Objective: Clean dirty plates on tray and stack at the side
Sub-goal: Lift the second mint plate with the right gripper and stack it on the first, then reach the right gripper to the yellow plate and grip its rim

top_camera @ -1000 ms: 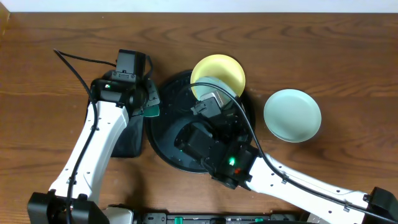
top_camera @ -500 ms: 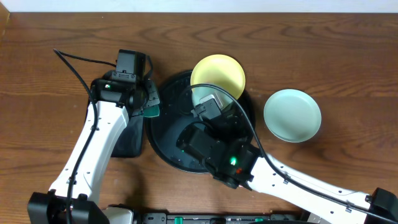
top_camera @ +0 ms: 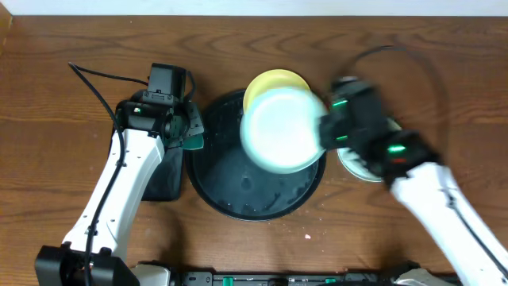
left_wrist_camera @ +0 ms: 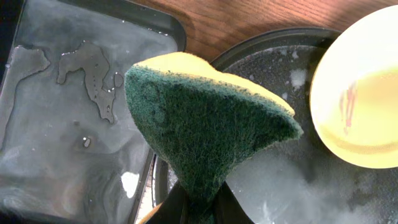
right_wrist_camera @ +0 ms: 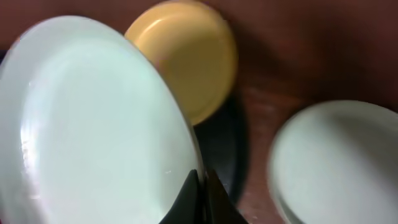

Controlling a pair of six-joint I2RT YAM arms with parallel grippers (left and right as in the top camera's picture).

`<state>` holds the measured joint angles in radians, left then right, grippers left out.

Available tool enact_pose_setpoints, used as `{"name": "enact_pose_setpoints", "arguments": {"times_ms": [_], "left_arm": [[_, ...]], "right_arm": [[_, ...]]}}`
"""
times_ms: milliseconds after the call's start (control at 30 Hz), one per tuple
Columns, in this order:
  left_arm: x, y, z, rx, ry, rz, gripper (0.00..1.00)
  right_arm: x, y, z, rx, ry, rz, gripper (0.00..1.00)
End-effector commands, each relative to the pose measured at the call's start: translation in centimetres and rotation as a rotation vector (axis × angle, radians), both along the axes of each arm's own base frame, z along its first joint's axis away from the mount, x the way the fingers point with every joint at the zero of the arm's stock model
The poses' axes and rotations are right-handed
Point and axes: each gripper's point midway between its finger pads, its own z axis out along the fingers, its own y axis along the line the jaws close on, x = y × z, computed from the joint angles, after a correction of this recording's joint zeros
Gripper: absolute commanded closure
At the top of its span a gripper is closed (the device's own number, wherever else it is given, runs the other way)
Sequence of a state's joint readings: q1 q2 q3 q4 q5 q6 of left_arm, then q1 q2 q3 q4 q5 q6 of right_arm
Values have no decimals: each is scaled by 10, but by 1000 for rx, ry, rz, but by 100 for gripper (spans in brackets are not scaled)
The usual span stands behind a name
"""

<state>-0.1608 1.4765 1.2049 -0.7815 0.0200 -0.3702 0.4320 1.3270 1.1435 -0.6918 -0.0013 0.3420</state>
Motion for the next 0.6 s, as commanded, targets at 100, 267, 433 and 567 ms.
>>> {"name": "enact_pose_setpoints", "arguments": {"times_ms": [100, 267, 433, 567], "left_arm": [[1, 2, -2, 2, 5, 14, 93], [1, 2, -2, 2, 4, 14, 93], [1, 2, -2, 2, 4, 14, 93], [1, 2, -2, 2, 4, 14, 93]], "right_arm": [[4, -112, -1, 118, 110, -281, 99], [-5, -202, -40, 22, 211, -520, 99], [-17, -229, -89, 11, 345, -586, 99], [-16, -229, -119, 11, 403, -585, 99]]}}
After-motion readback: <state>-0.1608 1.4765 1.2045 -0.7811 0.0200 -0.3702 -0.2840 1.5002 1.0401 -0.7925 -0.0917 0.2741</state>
